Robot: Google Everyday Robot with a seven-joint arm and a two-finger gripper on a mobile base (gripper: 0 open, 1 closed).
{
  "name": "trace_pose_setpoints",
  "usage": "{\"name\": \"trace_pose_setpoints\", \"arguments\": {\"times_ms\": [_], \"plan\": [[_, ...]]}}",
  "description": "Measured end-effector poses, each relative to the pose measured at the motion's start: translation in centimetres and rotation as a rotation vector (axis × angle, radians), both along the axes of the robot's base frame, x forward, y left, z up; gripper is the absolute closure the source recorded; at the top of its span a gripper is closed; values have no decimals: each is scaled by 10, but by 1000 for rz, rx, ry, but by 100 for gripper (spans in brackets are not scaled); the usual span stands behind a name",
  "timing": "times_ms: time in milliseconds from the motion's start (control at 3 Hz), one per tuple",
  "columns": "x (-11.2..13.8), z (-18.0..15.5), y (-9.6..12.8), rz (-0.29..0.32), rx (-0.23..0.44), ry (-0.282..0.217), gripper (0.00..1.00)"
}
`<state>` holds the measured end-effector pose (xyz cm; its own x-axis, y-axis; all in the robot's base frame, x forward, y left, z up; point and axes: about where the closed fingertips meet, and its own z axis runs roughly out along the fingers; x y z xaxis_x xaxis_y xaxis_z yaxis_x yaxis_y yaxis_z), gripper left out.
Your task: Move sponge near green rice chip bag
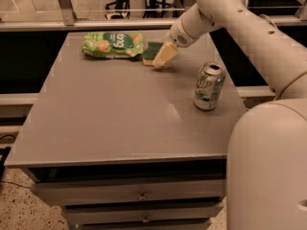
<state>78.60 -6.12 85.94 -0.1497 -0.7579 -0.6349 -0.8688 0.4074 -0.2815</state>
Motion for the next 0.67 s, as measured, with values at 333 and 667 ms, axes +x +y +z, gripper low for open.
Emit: {"name": "trace_pose_setpoints", "arguments": {"times_ms": [333,667], "plan": [[-11,13,2,21,27,-14,0],[-34,35,1,50,78,-38,0]]}}
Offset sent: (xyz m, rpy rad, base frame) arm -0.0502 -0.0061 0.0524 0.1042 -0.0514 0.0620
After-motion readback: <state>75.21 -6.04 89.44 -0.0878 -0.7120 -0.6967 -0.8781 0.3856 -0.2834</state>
